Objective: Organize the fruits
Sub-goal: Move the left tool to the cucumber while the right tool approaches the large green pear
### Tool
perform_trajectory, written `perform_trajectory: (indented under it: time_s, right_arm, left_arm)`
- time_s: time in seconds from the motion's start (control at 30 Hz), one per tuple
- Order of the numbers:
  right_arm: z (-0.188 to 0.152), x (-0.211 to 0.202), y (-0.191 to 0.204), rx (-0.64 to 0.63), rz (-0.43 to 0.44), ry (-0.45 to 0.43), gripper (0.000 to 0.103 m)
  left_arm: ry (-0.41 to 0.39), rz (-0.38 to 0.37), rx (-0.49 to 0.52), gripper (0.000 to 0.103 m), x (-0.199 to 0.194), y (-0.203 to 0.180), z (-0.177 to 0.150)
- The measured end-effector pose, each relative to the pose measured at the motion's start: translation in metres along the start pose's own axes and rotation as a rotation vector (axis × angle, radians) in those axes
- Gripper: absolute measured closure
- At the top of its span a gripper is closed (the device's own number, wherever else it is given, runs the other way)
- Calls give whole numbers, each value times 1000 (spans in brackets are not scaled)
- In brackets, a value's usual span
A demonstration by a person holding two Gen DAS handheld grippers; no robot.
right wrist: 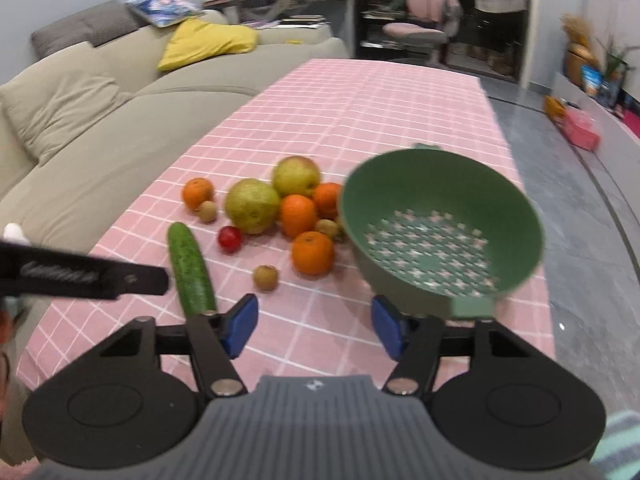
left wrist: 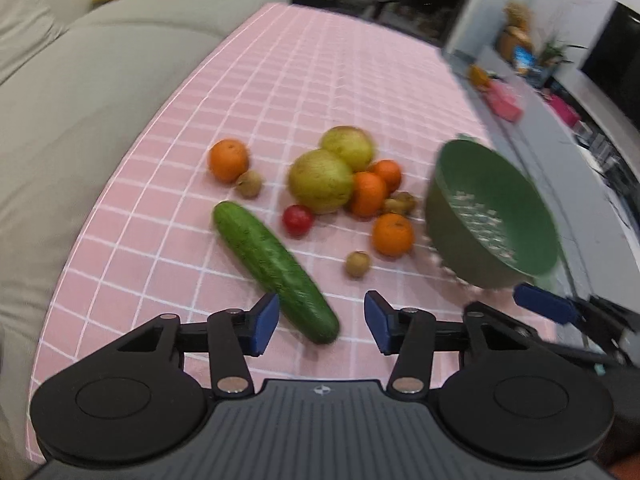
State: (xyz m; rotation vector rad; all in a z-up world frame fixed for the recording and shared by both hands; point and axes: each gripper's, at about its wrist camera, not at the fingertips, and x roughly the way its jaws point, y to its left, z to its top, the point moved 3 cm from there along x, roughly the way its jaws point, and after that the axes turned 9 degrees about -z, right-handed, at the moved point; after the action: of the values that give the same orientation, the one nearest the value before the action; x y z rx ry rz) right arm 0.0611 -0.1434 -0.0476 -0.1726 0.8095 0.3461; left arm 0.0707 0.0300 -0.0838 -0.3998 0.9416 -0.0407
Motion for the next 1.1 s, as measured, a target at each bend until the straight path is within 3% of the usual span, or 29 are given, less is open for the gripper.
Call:
perform_trajectory:
  time_s: [0.3, 0.43, 0.47, 0.6, 0.97, 1.1]
  right_arm:
    - [10, 47, 33, -99, 118, 41, 71]
    - [8, 61, 47, -155, 126, 66, 72]
    - [7, 64, 50, -171, 124, 68, 72]
    - [5, 75, 57, -205, 116, 92, 72]
    - [6, 81, 57, -210, 105, 109, 71]
    - [7, 77, 56, -215, 104, 107, 71]
  left_arm:
    - [33, 89, -169, 44, 32, 35, 10]
    - [51, 142, -228, 44, 41, 41, 13]
    - [60, 156, -241, 39, 44, 42, 13]
    - [64, 143, -296, 34, 50, 42, 17]
    - [78, 114, -302, 33, 74, 31, 25]
    - [76, 66, -314, 47, 75, 32, 26]
